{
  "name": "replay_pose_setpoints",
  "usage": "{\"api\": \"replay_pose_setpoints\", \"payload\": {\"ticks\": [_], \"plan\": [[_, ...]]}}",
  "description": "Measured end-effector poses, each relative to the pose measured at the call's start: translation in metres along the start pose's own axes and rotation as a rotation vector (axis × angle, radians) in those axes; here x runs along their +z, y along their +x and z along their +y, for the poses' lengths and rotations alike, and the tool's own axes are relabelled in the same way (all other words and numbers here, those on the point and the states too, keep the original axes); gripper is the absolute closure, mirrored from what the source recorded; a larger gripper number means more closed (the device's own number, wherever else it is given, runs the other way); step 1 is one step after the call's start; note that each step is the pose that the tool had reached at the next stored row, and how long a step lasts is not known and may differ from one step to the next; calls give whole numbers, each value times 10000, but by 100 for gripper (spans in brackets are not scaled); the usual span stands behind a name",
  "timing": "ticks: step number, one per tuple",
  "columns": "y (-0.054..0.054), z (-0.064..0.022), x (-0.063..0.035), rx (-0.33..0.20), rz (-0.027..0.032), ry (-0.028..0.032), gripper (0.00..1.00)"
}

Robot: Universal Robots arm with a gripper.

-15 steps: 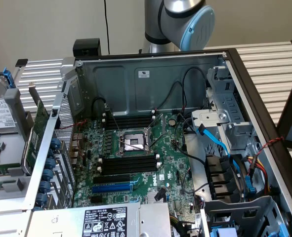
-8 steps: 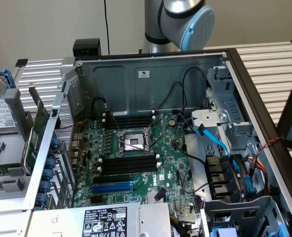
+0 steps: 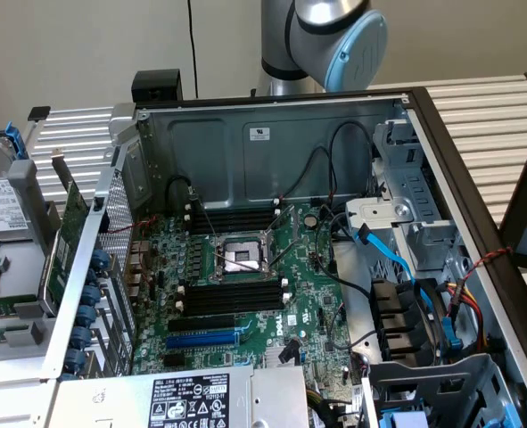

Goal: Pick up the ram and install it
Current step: 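Pick up the ram and move it above insertion slot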

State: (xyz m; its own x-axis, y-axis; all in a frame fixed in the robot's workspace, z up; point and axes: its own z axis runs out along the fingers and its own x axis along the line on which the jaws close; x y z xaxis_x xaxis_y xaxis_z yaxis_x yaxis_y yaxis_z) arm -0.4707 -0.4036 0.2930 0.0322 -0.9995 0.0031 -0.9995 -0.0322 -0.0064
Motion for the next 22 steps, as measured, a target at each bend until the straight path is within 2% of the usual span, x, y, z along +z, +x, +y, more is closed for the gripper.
{"api": "replay_pose_setpoints", "payload": {"ticks": [6, 12, 19, 22], "plan": [[91, -4, 110, 71, -22, 2, 64], [98, -65, 221, 169, -46, 2, 64], [117, -71, 345, 266, -60, -4, 64], [165, -69, 400, 301, -89, -2, 64]]}}
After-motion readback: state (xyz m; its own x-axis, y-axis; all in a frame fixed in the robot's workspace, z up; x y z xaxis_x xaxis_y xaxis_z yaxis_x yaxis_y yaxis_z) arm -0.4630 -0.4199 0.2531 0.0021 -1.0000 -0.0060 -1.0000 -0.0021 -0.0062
